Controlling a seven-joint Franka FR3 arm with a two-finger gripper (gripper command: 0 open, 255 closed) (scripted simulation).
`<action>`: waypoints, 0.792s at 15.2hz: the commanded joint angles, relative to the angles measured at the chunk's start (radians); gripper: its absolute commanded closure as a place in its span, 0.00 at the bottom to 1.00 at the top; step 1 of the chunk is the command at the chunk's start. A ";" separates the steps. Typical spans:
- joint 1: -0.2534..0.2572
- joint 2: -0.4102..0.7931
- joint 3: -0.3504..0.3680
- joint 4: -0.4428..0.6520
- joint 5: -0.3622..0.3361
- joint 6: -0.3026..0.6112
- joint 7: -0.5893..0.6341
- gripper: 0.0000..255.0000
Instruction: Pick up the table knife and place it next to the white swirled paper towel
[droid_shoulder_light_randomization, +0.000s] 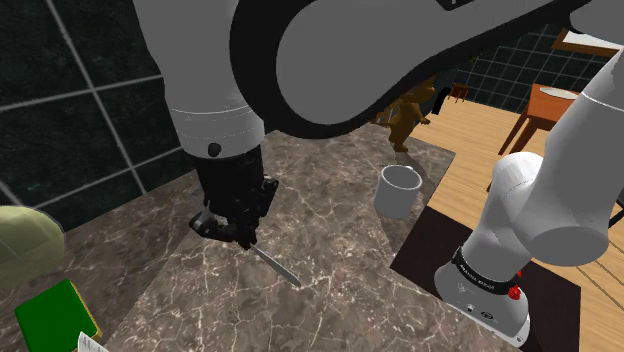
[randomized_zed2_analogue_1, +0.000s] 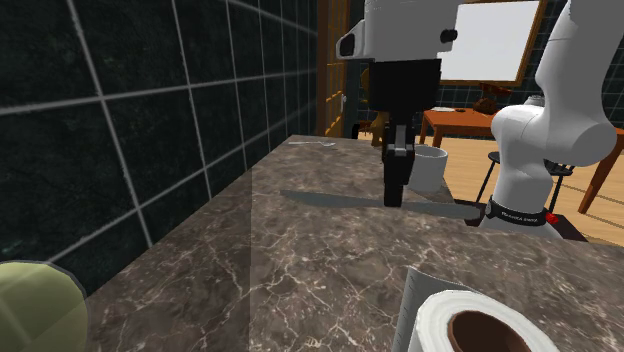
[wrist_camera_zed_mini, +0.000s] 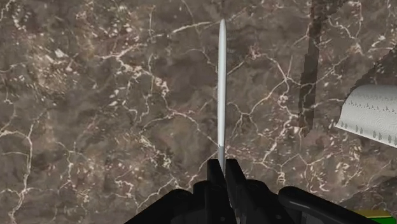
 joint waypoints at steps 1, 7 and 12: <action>0.000 0.004 0.000 -0.020 -0.001 0.024 0.000 1.00; 0.002 0.026 0.003 -0.079 -0.009 0.103 0.004 1.00; 0.004 0.050 0.005 -0.122 -0.020 0.169 0.010 1.00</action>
